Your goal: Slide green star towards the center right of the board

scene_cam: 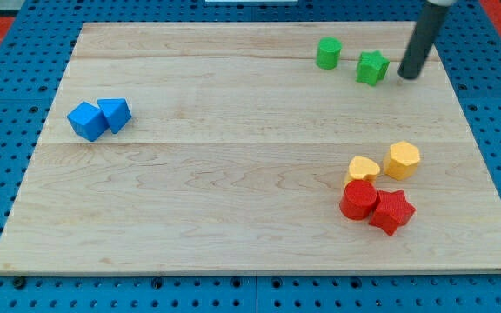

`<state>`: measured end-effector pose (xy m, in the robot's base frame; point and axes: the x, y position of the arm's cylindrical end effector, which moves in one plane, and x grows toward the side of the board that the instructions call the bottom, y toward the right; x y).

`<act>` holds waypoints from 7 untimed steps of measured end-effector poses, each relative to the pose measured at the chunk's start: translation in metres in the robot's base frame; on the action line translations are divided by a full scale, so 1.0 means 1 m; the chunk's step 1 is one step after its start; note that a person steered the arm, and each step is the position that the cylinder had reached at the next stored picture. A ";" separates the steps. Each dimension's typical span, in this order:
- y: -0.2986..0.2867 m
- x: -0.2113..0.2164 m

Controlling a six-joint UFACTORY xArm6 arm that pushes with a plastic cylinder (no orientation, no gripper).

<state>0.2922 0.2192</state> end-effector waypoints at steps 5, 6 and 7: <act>-0.188 0.038; -0.140 0.025; -0.125 0.027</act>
<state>0.3195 0.0941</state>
